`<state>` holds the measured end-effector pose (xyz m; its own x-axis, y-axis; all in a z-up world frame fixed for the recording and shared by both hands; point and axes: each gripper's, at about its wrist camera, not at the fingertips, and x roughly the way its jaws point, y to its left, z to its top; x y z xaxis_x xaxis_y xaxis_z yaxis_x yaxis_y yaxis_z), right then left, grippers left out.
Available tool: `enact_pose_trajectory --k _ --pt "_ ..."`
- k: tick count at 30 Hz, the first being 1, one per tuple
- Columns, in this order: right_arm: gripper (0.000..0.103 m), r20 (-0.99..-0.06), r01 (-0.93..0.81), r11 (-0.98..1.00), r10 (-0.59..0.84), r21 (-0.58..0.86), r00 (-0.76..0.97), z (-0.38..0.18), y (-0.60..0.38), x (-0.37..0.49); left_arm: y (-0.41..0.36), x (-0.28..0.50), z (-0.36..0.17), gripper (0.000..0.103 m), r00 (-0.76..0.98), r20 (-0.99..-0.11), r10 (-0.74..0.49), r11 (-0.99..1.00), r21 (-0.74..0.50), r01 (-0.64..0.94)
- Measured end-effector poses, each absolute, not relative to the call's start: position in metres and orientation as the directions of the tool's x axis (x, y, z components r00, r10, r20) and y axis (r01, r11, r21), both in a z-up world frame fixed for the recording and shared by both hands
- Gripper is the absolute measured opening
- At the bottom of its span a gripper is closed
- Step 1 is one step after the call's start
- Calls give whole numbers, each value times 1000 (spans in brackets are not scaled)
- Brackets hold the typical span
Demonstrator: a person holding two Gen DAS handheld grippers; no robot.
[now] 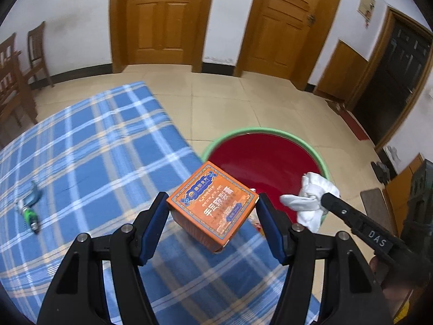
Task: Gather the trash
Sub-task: 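Carry the medicine box and white cloth over the red bucket with both tools, then open both tools to drop the medicine box and cloth into the bucket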
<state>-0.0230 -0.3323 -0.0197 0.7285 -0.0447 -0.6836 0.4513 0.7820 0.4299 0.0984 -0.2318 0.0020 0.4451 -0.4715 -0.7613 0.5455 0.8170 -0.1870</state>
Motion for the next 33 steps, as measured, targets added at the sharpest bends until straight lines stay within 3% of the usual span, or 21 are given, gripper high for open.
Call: enact_pose_trajectory --k 16,20,33 --pt "27 -712 511 749 -75 422 698 -32 -354 -29 -281 101 -12 69 376 -764 -524 752 -209 625" --pt "34 -708 510 744 -70 433 703 -33 -357 -30 -279 102 -12 71 375 -765 -524 757 -216 617" --pt "40 -697 485 763 -62 428 714 -25 -345 -29 -248 105 -5 71 428 -753 -499 802 -215 557"
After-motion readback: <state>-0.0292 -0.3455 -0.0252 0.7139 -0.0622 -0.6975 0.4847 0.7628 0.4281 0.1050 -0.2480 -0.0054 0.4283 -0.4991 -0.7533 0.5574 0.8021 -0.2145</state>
